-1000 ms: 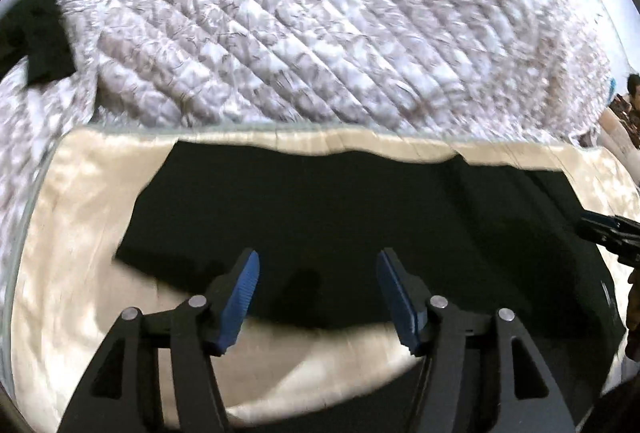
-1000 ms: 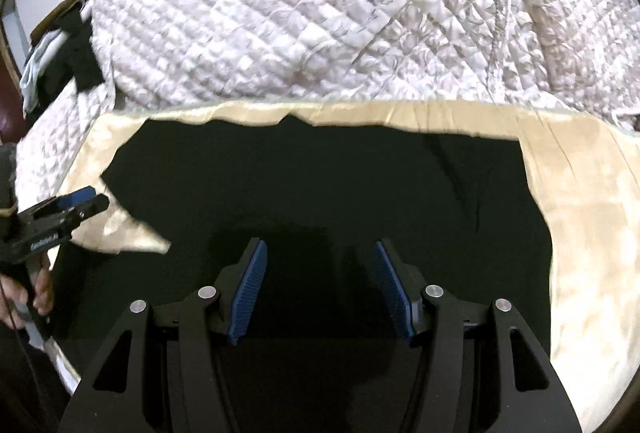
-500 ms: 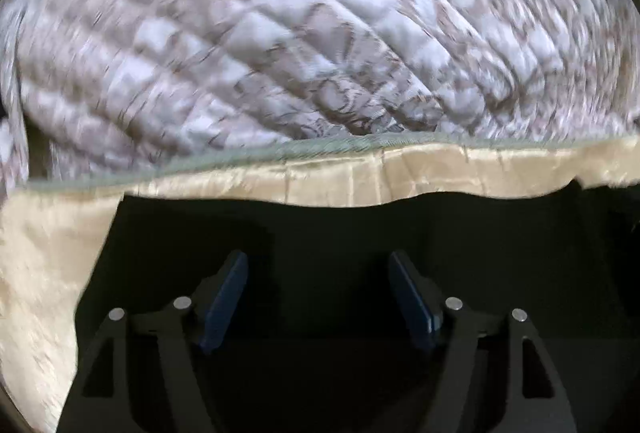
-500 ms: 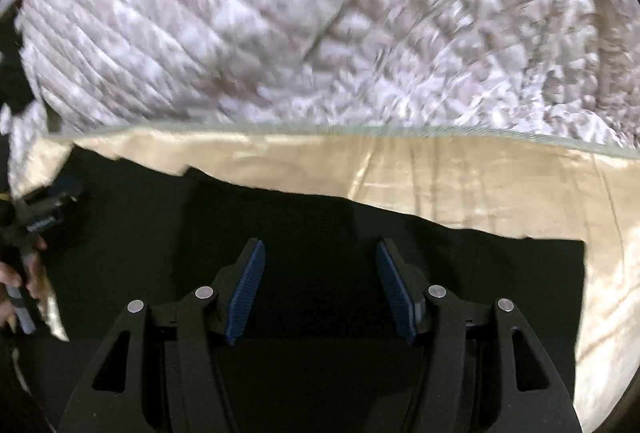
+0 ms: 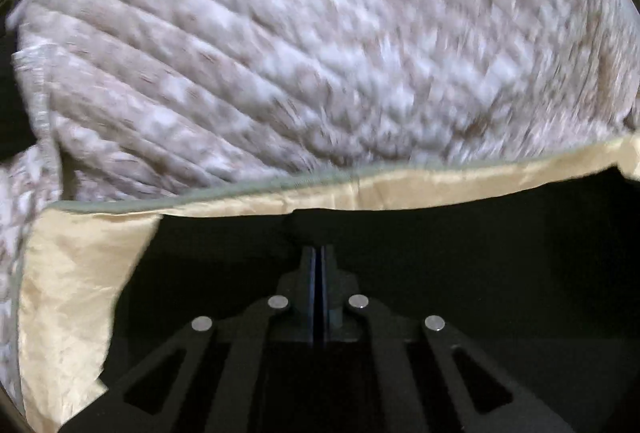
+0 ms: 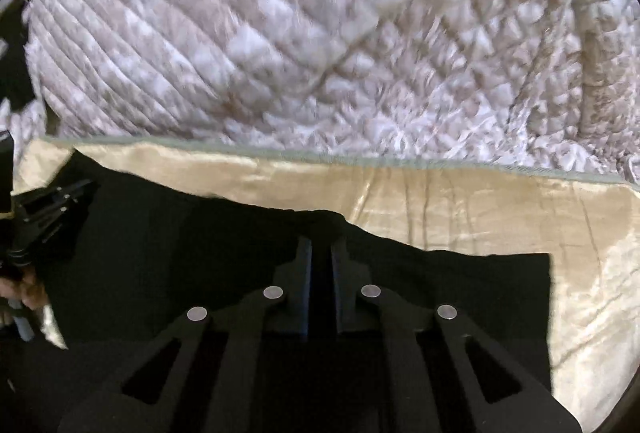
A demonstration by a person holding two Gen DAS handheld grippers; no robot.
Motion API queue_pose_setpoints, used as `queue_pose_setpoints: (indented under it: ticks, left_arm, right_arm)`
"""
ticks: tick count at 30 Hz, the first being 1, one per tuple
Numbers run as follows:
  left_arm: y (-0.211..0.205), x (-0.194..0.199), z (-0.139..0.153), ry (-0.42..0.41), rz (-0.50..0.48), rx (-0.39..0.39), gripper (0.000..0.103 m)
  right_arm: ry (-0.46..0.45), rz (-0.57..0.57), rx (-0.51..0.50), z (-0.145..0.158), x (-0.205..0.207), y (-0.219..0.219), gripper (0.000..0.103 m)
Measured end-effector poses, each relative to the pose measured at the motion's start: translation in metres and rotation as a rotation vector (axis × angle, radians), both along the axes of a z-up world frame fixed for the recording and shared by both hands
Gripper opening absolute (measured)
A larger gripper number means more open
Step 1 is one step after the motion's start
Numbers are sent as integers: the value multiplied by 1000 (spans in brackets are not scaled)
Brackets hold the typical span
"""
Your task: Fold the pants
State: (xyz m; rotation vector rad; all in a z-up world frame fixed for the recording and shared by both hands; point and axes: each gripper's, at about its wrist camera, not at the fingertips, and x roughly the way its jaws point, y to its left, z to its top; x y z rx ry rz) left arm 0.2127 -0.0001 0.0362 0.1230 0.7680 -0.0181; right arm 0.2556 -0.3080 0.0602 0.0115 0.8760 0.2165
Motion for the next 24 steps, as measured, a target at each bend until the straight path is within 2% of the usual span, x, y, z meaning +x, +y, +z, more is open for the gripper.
queue_pose_setpoints:
  ticks: [4, 6, 10, 14, 18, 19, 21, 24]
  left_arm:
    - [12, -57, 40, -89, -7, -75, 3]
    - [24, -85, 57, -126, -8, -111, 3]
    - [37, -154, 70, -150, 9, -173, 3]
    - [46, -213, 47, -93, 25, -238, 3]
    - [42, -252, 7, 42, 48, -236, 3]
    - [41, -255, -5, 95, 53, -235, 3]
    - [43, -263, -18, 146, 91, -233, 3]
    - [53, -275, -20, 156, 128, -283, 4]
  right_arm:
    - [-73, 17, 43, 33, -42, 1, 6]
    - [-109, 22, 70, 49, -79, 0, 6]
    - [-141, 17, 125, 64, -149, -5, 6]
    - [-112, -14, 192, 51, -216, -11, 6]
    - [8, -69, 233, 5, -274, -15, 6]
    - [47, -79, 236, -10, -280, -16, 6]
    - [126, -104, 253, -32, -286, -19, 7]
    - [126, -121, 303, -34, -293, -28, 11]
